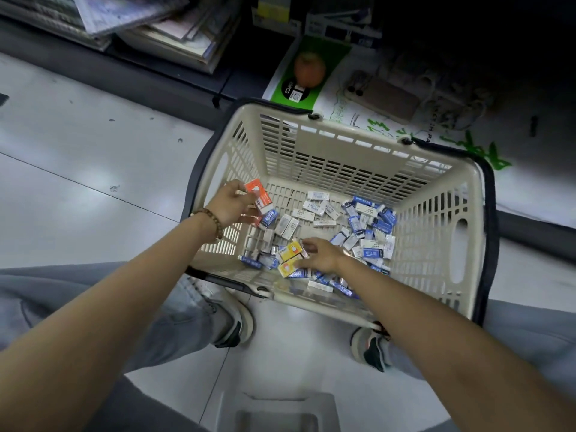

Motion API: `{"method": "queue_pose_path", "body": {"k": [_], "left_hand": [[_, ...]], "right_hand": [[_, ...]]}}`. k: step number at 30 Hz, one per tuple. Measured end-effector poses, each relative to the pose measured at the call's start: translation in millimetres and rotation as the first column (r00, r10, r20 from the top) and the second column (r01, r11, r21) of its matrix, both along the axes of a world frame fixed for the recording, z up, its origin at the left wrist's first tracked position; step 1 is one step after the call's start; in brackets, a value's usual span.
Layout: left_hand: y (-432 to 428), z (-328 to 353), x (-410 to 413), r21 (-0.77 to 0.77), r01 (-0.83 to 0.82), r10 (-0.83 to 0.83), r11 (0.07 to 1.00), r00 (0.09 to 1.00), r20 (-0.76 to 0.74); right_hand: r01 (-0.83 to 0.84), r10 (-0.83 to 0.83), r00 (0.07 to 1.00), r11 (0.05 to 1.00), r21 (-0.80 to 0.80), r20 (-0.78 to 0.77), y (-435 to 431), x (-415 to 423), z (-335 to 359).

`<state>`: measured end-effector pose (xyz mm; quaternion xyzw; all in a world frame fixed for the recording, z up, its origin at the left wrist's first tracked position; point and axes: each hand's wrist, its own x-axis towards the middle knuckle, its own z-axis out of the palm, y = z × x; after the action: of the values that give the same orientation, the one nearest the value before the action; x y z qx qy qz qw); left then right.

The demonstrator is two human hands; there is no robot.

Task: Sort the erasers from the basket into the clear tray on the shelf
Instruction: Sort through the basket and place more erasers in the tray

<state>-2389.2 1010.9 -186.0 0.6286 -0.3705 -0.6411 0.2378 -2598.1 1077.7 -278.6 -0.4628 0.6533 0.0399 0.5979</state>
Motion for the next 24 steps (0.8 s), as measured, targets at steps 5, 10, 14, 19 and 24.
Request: {"method": "queue_pose_path", "body": {"k": [5, 10, 14, 19, 24], "left_hand": [[1.1, -0.3, -2.5, -0.008, 0.028, -0.028, 1.000, 0.999, 0.017], [-4.2, -3.1, -5.8, 0.041, 0.000, 0.001, 0.999, 0.999, -0.032], [-9.1, -7.9, -8.8, 0.079, -0.043, 0.049, 0.996, 0.996, -0.069], [-8.5, -9.2, -10.1, 0.116, -0.057, 0.065, 0.992, 0.995, -0.070], [-3.7, -4.7, -8.7, 0.139, -0.098, 0.109, 0.985, 0.991, -0.074]], "right_hand": [[-0.305, 0.277, 0.922, 0.950, -0.065, -0.270, -5.0, 20.6, 2.1], [-0.274, 0.250, 0.899, 0.962, -0.017, -0.359, -17.2, 29.0, -5.9], [-0.220, 0.200, 0.925, 0.975, -0.028, -0.323, -14.0, 28.8, -9.8], [-0.086, 0.073, 0.970, 0.995, -0.047, -0.234, -8.2, 20.9, -9.7], [-0.124, 0.111, 0.988, 0.984, -0.130, -0.104, 10.4, 25.5, -10.1]]}}
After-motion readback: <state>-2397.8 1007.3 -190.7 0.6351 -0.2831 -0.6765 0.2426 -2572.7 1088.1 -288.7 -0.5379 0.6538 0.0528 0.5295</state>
